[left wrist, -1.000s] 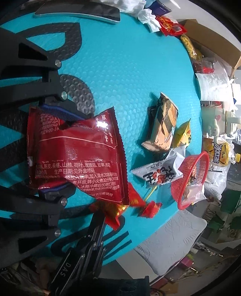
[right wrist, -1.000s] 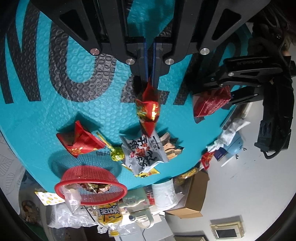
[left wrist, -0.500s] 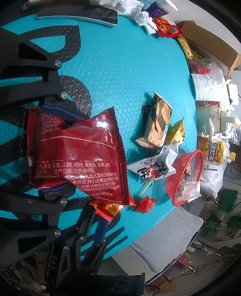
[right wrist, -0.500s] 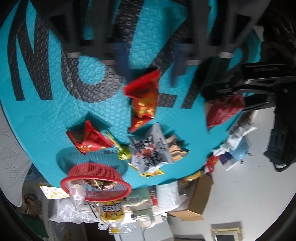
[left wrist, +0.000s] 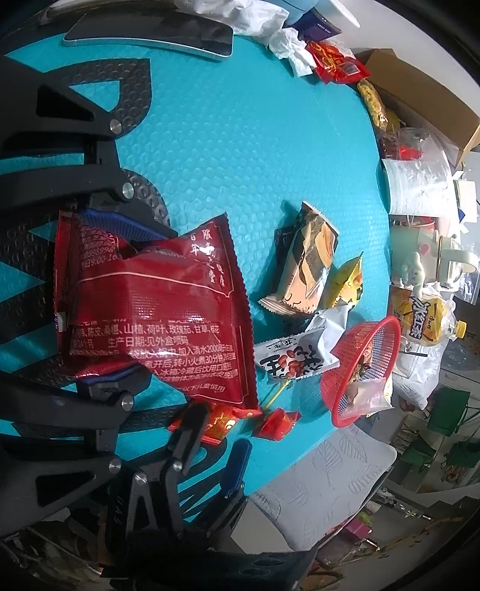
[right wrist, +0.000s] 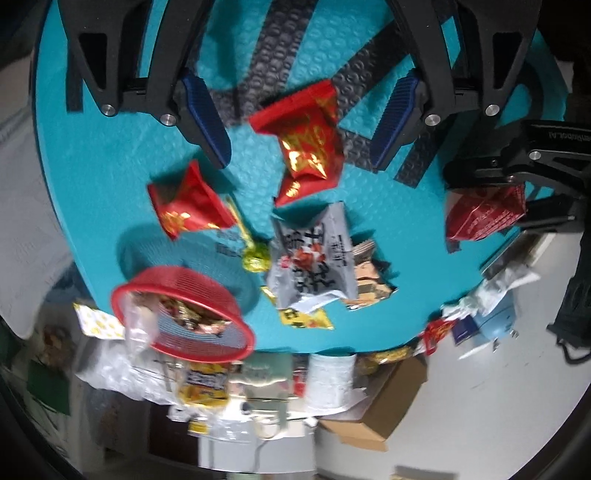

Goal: Organize snacks
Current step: 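Lift the red chip bag and red candy wrapper off the table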

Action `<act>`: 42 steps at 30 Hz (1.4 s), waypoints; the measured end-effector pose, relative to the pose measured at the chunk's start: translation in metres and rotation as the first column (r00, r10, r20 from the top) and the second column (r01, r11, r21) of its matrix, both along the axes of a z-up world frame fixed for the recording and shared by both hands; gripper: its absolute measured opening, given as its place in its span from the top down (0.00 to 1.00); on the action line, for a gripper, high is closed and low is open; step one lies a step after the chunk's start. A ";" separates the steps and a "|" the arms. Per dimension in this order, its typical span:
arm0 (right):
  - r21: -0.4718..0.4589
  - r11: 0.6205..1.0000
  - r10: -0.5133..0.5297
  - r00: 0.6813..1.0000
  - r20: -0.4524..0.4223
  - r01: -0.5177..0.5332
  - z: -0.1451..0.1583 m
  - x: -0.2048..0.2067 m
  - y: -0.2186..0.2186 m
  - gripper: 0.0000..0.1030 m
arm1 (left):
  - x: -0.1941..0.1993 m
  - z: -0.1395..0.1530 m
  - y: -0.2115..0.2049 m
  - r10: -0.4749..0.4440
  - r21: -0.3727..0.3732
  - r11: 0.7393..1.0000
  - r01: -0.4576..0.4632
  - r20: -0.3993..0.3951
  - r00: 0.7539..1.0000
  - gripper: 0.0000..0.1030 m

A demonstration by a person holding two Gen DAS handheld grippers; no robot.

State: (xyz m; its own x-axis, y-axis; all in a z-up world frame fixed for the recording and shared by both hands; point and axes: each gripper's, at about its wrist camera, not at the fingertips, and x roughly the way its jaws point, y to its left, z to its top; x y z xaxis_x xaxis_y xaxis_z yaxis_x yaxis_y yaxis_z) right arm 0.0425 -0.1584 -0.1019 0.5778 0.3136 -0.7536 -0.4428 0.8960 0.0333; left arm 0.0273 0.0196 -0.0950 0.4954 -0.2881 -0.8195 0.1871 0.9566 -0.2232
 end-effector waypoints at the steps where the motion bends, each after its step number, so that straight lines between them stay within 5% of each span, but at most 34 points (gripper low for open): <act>1: -0.001 1.000 0.019 1.000 -0.010 -0.019 -0.002 0.002 0.002 0.24 | 0.001 -0.001 0.000 0.000 0.001 1.000 0.000 -0.002 1.000 0.46; 13: -0.046 0.999 0.015 0.997 -0.074 -0.018 -0.017 0.006 0.005 0.55 | 0.003 -0.003 -0.001 -0.005 0.001 1.000 0.005 -0.012 1.000 0.46; 42: 0.132 0.990 -0.052 0.998 -0.043 0.057 0.017 -0.068 -0.024 0.58 | -0.028 0.033 -0.037 -0.118 -0.047 0.991 0.123 0.098 0.988 0.46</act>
